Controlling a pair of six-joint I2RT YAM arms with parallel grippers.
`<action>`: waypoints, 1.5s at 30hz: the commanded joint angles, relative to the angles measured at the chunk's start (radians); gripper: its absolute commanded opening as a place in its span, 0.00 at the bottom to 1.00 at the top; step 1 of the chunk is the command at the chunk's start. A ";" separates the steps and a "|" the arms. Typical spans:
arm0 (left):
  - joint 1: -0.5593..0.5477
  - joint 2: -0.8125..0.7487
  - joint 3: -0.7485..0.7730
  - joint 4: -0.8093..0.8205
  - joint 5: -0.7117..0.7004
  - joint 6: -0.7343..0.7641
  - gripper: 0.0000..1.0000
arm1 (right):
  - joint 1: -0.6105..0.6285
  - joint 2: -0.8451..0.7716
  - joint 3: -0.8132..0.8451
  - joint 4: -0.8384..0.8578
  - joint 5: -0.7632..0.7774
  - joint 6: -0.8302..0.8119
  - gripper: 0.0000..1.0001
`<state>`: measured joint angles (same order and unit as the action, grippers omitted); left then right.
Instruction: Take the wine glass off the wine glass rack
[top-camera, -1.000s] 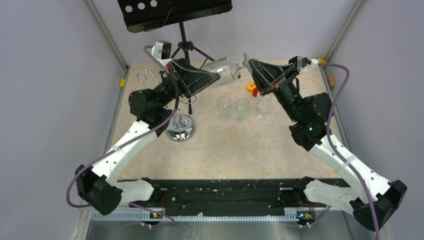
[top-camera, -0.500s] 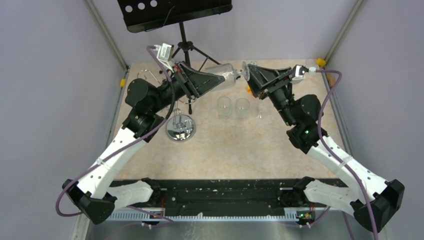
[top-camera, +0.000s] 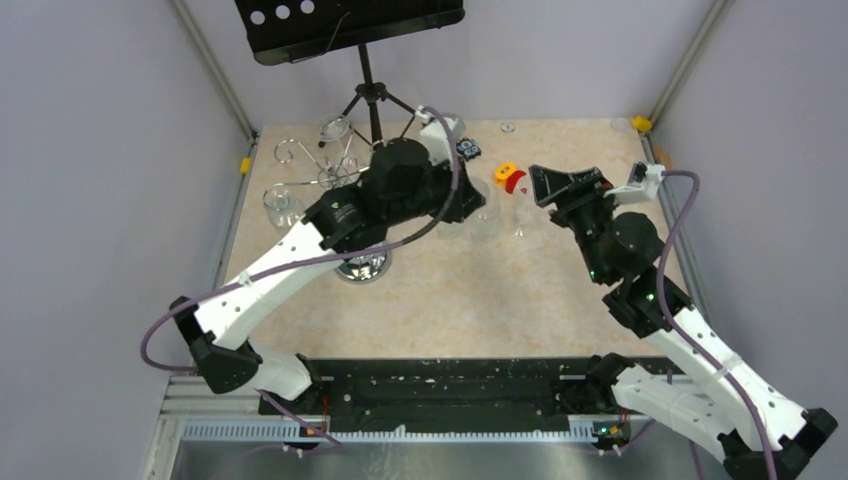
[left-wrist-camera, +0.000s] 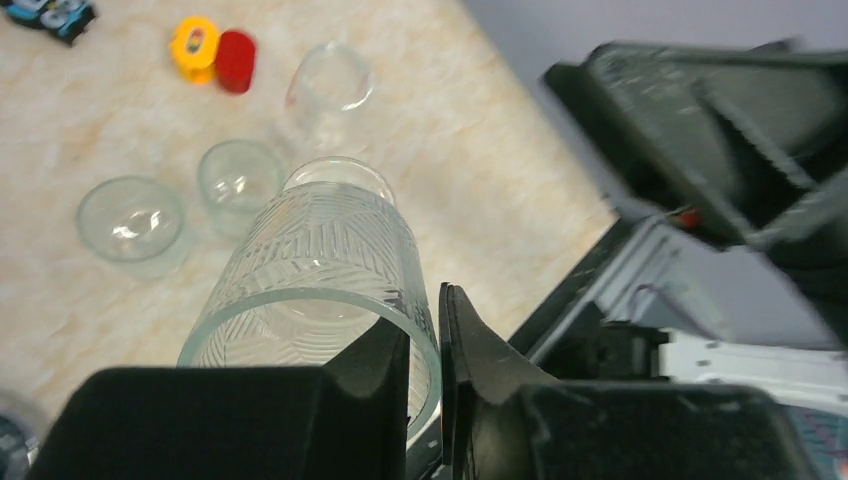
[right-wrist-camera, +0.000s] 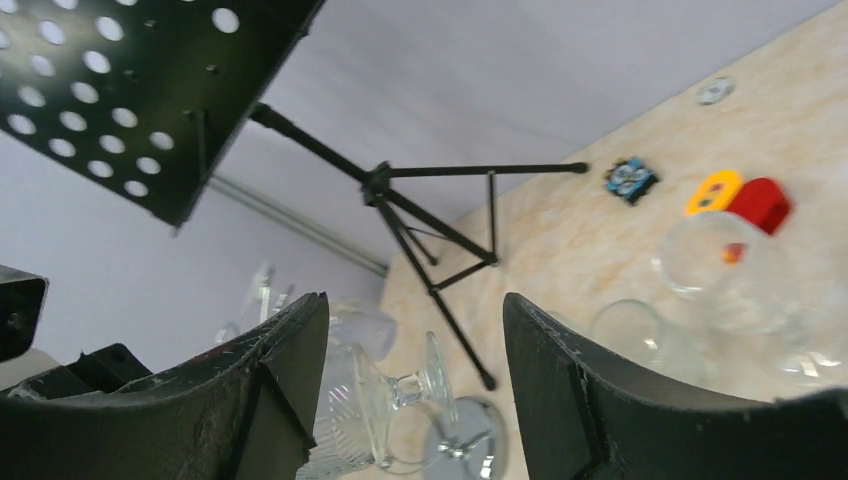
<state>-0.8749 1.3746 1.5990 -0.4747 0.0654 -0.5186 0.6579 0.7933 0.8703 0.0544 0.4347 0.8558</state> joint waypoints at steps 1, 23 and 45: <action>-0.071 0.078 0.164 -0.174 -0.213 0.168 0.00 | -0.003 -0.067 0.000 -0.192 0.149 -0.173 0.65; -0.139 0.517 0.259 -0.491 -0.381 0.184 0.00 | -0.003 -0.173 -0.059 -0.277 0.205 -0.163 0.62; -0.028 0.552 0.035 -0.366 -0.192 0.178 0.00 | -0.003 -0.143 -0.080 -0.265 0.169 -0.126 0.61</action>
<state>-0.9115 1.9404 1.6485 -0.9127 -0.1558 -0.3458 0.6579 0.6510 0.7940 -0.2295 0.6147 0.7189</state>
